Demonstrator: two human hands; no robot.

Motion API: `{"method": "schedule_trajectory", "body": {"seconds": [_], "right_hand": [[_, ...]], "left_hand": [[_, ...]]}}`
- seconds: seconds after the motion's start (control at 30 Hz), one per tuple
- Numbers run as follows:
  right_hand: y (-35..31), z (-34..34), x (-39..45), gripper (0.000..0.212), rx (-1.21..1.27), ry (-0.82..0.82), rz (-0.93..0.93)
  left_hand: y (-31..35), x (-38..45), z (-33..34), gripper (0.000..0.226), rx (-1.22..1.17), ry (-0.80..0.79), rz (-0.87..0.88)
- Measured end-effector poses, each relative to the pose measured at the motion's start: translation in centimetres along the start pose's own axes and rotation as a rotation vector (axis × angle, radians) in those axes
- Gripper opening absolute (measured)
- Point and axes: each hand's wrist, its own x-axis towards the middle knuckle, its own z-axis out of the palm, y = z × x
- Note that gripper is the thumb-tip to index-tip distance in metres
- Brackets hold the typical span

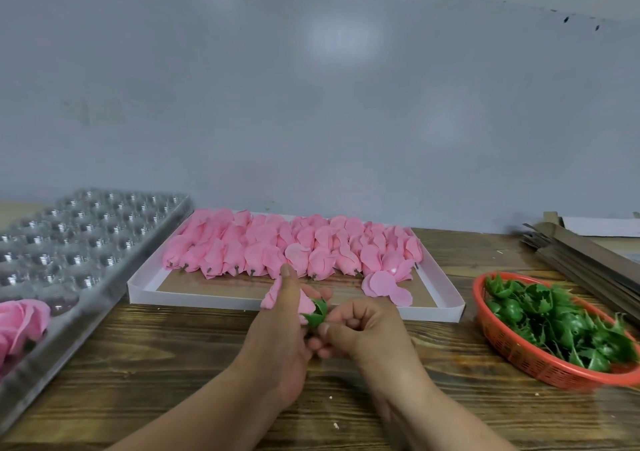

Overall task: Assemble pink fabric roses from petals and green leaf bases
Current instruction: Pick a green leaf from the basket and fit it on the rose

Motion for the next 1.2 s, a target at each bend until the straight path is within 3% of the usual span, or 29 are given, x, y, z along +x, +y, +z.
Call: {"method": "schedule_trajectory", "body": {"seconds": [0.23, 0.5, 0.7, 0.87, 0.93, 1.07, 1.2], "right_hand": [[-0.2, 0.0, -0.2, 0.022, 0.033, 0.061, -0.065], [-0.1, -0.1, -0.3, 0.034, -0.087, -0.07, -0.106], [0.3, 0.1, -0.1, 0.022, -0.059, -0.085, -0.067], [0.2, 0.1, -0.2, 0.035, -0.012, -0.065, -0.048], [0.3, -0.1, -0.1, 0.033, -0.099, -0.058, -0.067], [0.8, -0.4, -0.2, 0.005, -0.552, 0.022, -0.208], [-0.3, -0.4, -0.4, 0.015, -0.766, -0.027, -0.353]], "left_hand": [[0.2, 0.2, -0.2, 0.05, -0.053, -0.024, -0.067], [-0.2, 0.2, -0.3, 0.049, -0.059, -0.086, -0.054], [0.0, 0.0, -0.2, 0.058, -0.012, -0.029, -0.046], [-0.4, -0.4, -0.1, 0.062, 0.028, -0.111, -0.018], [-0.2, -0.3, -0.1, 0.061, 0.007, -0.131, -0.054], [-0.1, -0.3, 0.0, 0.065, -0.039, -0.174, -0.072], [0.1, -0.7, 0.5, 0.061, -0.066, -0.204, -0.093]]}}
